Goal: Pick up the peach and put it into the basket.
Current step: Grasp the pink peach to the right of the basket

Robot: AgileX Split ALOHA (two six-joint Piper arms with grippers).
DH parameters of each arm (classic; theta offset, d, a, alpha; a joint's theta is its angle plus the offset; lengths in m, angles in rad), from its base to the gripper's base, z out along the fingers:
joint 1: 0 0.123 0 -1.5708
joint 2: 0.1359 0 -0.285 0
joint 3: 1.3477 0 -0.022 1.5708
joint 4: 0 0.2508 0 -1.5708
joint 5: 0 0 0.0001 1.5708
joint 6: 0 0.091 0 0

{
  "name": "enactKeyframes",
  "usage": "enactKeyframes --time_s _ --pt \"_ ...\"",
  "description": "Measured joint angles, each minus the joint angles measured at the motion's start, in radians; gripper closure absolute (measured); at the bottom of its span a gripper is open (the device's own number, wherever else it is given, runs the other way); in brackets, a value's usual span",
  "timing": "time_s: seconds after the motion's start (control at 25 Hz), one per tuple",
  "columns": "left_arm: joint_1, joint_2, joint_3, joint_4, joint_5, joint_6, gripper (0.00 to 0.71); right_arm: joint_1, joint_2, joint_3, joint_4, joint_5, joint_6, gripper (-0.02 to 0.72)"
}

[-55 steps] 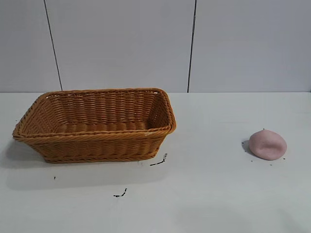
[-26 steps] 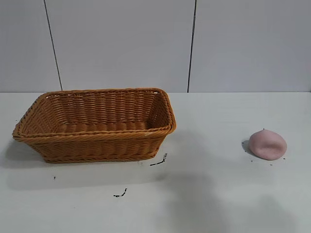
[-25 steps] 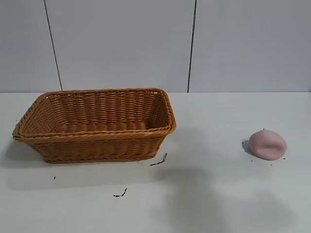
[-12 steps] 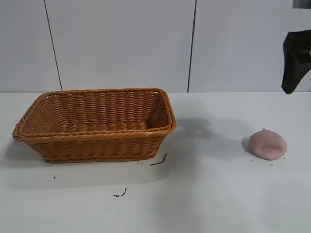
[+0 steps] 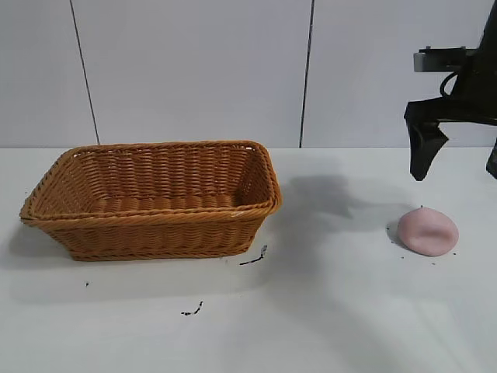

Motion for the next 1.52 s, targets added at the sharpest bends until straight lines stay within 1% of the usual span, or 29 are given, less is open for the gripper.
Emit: enactKeyframes --time_s 0.2,0.52,0.72,1.0,1.28,1.32,1.4,1.44,1.52 --pt "0.000 0.000 0.000 0.000 0.000 0.000 0.017 0.000 0.017 -0.001 0.007 -0.044 0.000 0.008" --pt "0.000 0.000 0.000 0.000 0.000 0.000 0.017 0.000 0.107 -0.002 0.031 -0.055 0.000 0.008" --pt "0.000 0.000 0.000 0.000 0.000 0.000 0.017 0.000 0.169 -0.002 0.033 -0.108 0.000 0.008" --pt "0.000 0.000 0.000 0.000 0.000 0.000 0.017 0.000 0.210 -0.002 0.034 -0.149 0.000 0.008" --pt "0.000 0.000 0.000 0.000 0.000 0.000 0.017 0.000 0.239 -0.002 0.035 -0.132 0.000 0.010" --pt "0.000 0.000 0.000 0.000 0.000 0.000 0.017 0.000 0.239 -0.002 0.035 -0.132 0.000 0.028" --pt "0.000 0.000 0.000 0.000 0.000 0.000 0.017 0.000 0.240 -0.006 0.035 -0.132 0.000 0.132" --pt "0.000 0.000 0.000 0.000 0.000 0.000 0.017 0.000 0.240 -0.009 0.036 -0.130 0.000 0.224" --pt "0.000 0.000 0.000 0.000 0.000 0.000 0.017 0.000 0.240 -0.012 0.031 -0.123 0.000 0.453"
